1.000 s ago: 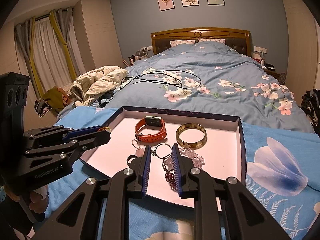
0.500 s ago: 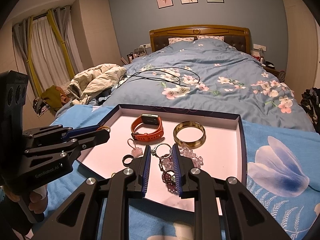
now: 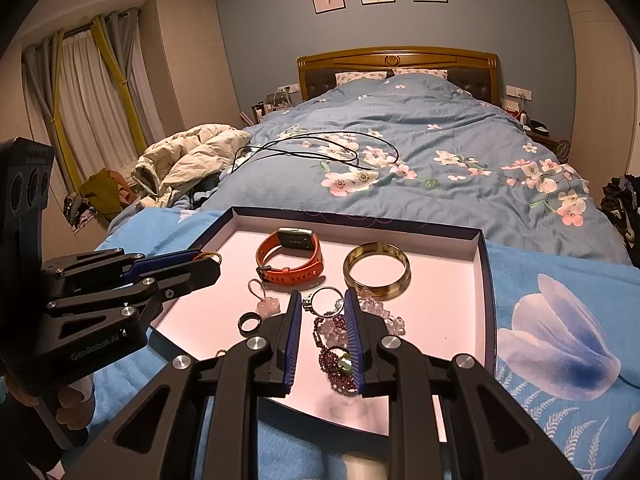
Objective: Organize jewelry
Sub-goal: 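Lower the silver ring into the box and open the right tool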
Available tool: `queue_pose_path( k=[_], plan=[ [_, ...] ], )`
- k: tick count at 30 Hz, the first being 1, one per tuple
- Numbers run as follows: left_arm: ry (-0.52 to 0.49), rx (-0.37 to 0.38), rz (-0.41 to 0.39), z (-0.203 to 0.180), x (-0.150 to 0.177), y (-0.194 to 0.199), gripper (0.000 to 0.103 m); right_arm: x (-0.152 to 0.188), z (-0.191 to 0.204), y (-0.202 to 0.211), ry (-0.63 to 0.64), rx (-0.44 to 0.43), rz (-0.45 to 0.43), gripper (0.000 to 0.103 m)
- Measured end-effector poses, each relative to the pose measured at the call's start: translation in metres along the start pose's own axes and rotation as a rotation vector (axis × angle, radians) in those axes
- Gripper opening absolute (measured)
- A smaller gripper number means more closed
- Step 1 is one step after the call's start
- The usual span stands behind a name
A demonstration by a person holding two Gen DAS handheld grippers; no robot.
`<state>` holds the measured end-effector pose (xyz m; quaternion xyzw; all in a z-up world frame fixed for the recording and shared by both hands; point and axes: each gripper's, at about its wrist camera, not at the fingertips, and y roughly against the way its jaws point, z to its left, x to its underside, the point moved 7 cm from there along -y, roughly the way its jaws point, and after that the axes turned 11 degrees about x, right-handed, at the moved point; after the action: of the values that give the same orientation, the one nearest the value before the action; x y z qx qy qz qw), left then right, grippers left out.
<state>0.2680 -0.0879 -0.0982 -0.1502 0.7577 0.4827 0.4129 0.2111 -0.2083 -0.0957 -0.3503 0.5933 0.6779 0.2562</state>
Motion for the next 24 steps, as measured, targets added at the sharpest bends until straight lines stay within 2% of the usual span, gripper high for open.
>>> queue_pose_path(
  k=[24],
  plan=[
    [0.013,-0.006,0.019,0.011,0.001,-0.011,0.018,0.003,-0.007,-0.015,-0.003,0.017,0.029,0.020]
  ],
)
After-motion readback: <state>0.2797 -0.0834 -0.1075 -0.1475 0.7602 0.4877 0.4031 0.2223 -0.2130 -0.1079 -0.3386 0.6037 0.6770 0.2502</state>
